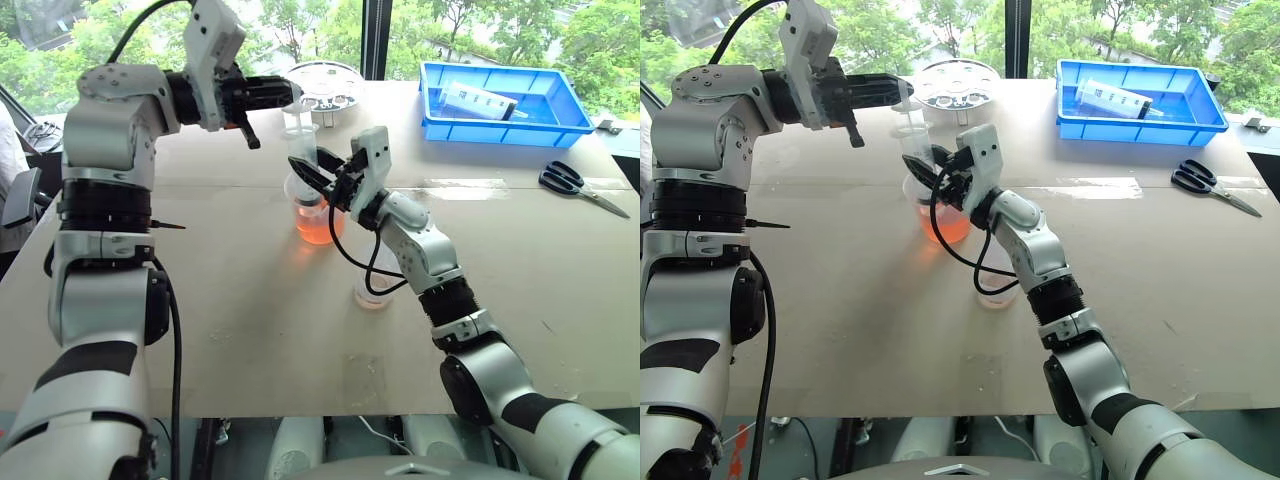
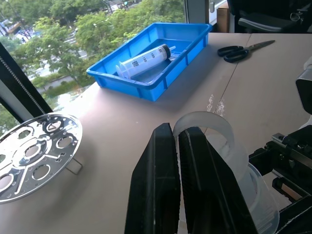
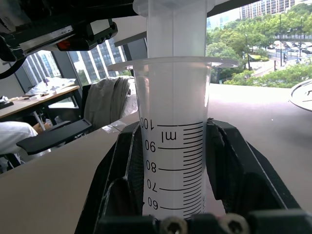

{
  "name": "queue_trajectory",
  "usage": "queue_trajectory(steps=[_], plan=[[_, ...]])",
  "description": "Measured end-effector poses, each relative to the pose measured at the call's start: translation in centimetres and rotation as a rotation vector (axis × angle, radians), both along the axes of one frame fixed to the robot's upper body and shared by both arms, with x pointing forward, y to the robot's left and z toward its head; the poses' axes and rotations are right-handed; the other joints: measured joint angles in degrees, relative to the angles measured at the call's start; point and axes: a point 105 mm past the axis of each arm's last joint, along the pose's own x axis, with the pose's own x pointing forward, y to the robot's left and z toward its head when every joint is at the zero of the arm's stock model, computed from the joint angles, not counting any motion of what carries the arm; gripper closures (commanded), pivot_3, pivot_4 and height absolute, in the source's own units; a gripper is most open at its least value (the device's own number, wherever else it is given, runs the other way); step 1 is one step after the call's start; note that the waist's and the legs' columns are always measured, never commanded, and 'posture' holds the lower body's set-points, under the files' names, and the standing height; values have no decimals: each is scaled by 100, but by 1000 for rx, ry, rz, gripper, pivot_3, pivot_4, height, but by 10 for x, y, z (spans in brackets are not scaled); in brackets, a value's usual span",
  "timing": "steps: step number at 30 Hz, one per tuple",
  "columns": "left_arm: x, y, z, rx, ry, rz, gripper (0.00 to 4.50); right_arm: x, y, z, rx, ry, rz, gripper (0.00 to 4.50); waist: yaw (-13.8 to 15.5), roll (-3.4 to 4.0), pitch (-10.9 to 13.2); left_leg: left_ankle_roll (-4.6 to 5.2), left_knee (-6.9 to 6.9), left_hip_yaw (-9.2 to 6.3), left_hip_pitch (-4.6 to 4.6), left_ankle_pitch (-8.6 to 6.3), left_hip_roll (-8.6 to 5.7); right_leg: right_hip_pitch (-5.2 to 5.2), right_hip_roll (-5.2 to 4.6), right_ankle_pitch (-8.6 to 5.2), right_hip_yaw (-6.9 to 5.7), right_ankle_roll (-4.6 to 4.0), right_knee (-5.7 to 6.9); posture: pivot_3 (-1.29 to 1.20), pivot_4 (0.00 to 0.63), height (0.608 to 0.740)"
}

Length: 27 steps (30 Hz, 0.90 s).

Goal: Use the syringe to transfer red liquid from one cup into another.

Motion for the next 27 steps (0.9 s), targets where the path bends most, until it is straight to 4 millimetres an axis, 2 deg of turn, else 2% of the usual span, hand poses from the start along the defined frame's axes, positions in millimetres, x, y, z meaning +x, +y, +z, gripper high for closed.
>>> queue_trajectory(steps=[12, 16, 21, 23, 27], plan=[[-3, -1, 4, -7, -23, -7, 4500, -1, 0, 1, 1, -6, 1, 3141, -2, 0, 0, 0, 0, 0, 0, 0, 1, 0, 0, 0, 0, 0, 0, 0, 150, 740], [-7, 5, 5, -53, -43, 15, 3143, -4, 3, 3, -6, -20, 19, 3142, -12, 0, 0, -1, 0, 1, 0, 1, 2, -2, 0, 0, 2, 0, 1, 0, 150, 740], [-22, 23, 8, -163, -51, 96, 759, -7, 8, 7, -15, -38, 41, 3145, -21, 0, 0, -1, 3, 0, -2, 0, 9, -4, -2, 0, 6, 0, 5, 0, 150, 740], [-33, 29, 8, -217, -37, 115, 0, -7, 8, 11, -6, -45, 41, 3146, -16, 0, 0, -1, 3, -2, -3, 0, 11, -4, -3, 0, 3, 0, 5, 0, 150, 740], [-52, 35, 10, -315, 4, 128, 0, -7, 9, 18, -3, -55, 45, 3147, -1, -1, 0, 0, 5, -4, -3, 0, 10, -4, -7, 1, 1, 0, 8, 0, 150, 740]])
